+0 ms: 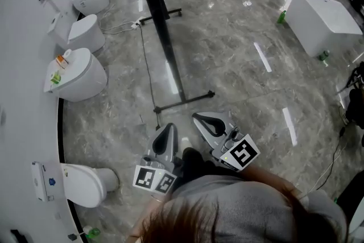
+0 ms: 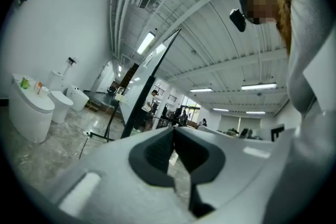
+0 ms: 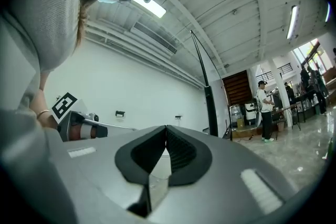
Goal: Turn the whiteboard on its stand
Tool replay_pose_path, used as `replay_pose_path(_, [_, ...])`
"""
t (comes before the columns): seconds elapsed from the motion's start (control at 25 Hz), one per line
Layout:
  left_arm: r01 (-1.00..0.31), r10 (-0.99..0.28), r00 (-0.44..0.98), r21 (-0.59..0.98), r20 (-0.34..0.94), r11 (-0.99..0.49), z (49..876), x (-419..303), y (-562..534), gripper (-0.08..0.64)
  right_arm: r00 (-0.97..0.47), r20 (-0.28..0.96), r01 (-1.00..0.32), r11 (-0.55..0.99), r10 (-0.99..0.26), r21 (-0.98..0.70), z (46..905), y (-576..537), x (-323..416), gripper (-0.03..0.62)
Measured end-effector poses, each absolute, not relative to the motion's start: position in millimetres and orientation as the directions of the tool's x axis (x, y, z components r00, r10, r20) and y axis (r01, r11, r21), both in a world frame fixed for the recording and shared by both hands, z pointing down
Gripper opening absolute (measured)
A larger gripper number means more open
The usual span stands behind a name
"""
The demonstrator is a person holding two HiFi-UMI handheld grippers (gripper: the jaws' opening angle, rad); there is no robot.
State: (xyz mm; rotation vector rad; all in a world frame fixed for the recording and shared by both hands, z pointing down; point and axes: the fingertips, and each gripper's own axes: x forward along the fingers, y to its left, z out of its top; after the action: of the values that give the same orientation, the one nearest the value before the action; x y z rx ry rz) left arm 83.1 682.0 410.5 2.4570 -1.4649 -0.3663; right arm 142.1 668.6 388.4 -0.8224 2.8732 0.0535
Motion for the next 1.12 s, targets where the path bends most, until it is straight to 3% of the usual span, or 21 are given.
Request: replay_pose_path(1.12, [-0.770,-0.828,0.555,0.328,-0.077,-0.547,407.2,73.3,732.2,-0.003,-0.813,-0.113,-0.569,0.821,-0.571,-0.052,402.8,709.0,111.9,0.005])
